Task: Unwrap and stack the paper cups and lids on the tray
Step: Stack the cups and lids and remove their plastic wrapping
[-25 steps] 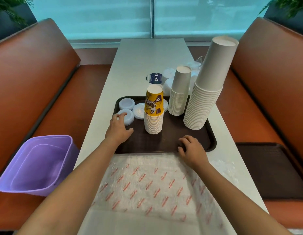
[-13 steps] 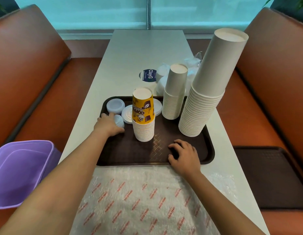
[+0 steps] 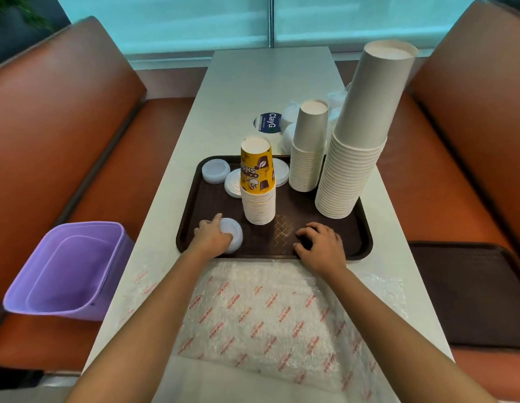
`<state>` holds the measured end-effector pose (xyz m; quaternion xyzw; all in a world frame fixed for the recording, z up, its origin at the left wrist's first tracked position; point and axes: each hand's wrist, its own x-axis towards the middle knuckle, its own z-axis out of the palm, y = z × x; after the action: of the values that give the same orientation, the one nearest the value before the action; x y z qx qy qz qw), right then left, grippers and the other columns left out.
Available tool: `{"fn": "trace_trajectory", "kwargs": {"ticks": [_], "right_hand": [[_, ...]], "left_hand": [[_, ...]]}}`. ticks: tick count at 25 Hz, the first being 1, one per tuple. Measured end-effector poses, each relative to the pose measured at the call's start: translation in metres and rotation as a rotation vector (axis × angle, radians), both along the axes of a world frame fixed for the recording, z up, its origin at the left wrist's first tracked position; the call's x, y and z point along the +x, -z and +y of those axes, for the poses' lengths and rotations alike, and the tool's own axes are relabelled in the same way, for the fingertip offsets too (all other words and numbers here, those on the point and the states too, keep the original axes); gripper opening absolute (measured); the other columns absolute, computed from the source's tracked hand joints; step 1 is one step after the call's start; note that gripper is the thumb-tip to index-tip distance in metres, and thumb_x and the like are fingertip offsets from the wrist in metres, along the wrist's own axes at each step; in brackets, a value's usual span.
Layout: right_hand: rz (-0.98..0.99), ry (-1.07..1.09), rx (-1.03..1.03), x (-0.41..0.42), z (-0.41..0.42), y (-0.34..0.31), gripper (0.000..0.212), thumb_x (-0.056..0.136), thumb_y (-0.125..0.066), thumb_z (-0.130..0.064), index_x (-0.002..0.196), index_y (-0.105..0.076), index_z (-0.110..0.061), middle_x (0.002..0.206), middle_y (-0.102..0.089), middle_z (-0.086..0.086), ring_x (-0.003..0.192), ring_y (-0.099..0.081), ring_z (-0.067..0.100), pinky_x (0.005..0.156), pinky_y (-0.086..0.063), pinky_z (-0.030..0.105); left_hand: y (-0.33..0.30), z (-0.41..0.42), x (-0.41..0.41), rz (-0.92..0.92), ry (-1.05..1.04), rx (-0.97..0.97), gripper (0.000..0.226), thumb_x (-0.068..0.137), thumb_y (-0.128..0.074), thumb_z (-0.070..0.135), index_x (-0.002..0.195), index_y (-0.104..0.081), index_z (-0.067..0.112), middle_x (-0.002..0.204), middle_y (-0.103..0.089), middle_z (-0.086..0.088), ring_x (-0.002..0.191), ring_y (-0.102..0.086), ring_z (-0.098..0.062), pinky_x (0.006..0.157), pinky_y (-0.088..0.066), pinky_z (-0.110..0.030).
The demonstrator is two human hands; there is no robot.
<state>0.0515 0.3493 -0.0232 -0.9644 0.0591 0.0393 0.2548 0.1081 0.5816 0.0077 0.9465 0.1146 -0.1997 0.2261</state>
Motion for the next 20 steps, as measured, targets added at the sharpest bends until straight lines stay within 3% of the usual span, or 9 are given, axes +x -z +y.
{"fn": "trace_trajectory", "kwargs": {"ticks": [3, 6, 10, 12, 14, 17, 20], "right_hand": [[-0.001, -0.047, 0.134, 0.002, 0.014, -0.008, 0.034, 0.091, -0.055, -0.035, 0.123, -0.058, -0.023, 0.133, -0.048, -0.002, 0.124, -0.042, 0.019, 0.107, -0.03, 0.038], [-0.045, -0.177, 0.225, 0.002, 0.032, -0.017, 0.041, 0.093, -0.054, -0.032, 0.133, -0.051, -0.021, 0.142, -0.039, -0.002, 0.128, -0.038, 0.017, 0.103, -0.04, 0.036], [-0.021, -0.283, 0.198, 0.005, 0.039, -0.016, 0.049, 0.096, -0.048, -0.038, 0.143, -0.037, -0.029, 0.155, -0.022, 0.0, 0.141, -0.021, 0.022, 0.111, -0.033, 0.041], [0.008, -0.29, 0.073, 0.006, 0.034, -0.012, 0.047, 0.096, -0.047, -0.039, 0.142, -0.039, -0.029, 0.156, -0.021, 0.0, 0.141, -0.016, 0.023, 0.112, -0.03, 0.04], [-0.008, -0.247, -0.03, 0.005, 0.027, -0.007, 0.044, 0.095, -0.048, -0.037, 0.138, -0.043, -0.027, 0.155, -0.022, 0.0, 0.14, -0.017, 0.024, 0.11, -0.031, 0.038], [-0.047, -0.069, -0.041, 0.003, 0.013, -0.003, 0.044, 0.093, -0.049, -0.034, 0.136, -0.046, -0.024, 0.153, -0.024, 0.001, 0.138, -0.018, 0.025, 0.107, -0.035, 0.038], [-0.08, 0.064, -0.005, 0.003, 0.006, -0.002, 0.043, 0.091, -0.053, -0.031, 0.133, -0.049, -0.022, 0.152, -0.026, 0.003, 0.135, -0.02, 0.026, 0.103, -0.04, 0.04]], "left_hand": [[-0.003, -0.017, -0.016, -0.067, -0.031, -0.106, 0.062, 0.089, -0.057, 0.022, 0.145, -0.032, 0.013, 0.139, -0.04, -0.016, 0.125, -0.044, -0.031, 0.098, -0.04, -0.037], [-0.005, -0.039, -0.024, -0.088, -0.09, -0.132, 0.051, 0.088, -0.061, 0.026, 0.134, -0.047, 0.009, 0.127, -0.054, -0.013, 0.113, -0.054, -0.027, 0.09, -0.045, -0.035], [-0.008, -0.06, -0.029, -0.056, -0.087, -0.262, 0.036, 0.095, -0.049, 0.028, 0.126, -0.057, 0.011, 0.12, -0.061, -0.01, 0.1, -0.057, -0.02, 0.084, -0.044, -0.028], [-0.009, -0.066, -0.031, -0.019, -0.044, -0.31, 0.034, 0.097, -0.044, 0.025, 0.126, -0.058, 0.013, 0.123, -0.061, -0.009, 0.106, -0.056, -0.02, 0.087, -0.042, -0.027], [-0.008, -0.064, -0.031, -0.01, -0.045, -0.337, 0.034, 0.096, -0.048, 0.021, 0.127, -0.059, 0.014, 0.126, -0.06, -0.007, 0.11, -0.056, -0.019, 0.089, -0.04, -0.025], [-0.006, -0.048, -0.026, -0.124, -0.212, -0.365, 0.031, 0.091, -0.056, 0.014, 0.121, -0.059, 0.015, 0.122, -0.06, -0.006, 0.1, -0.056, -0.016, 0.085, -0.045, -0.026], [-0.009, -0.025, -0.007, -0.313, -0.164, -0.246, 0.043, 0.09, -0.059, 0.013, 0.131, -0.049, 0.017, 0.138, -0.043, -0.007, 0.121, -0.048, -0.022, 0.097, -0.043, -0.033]]}}
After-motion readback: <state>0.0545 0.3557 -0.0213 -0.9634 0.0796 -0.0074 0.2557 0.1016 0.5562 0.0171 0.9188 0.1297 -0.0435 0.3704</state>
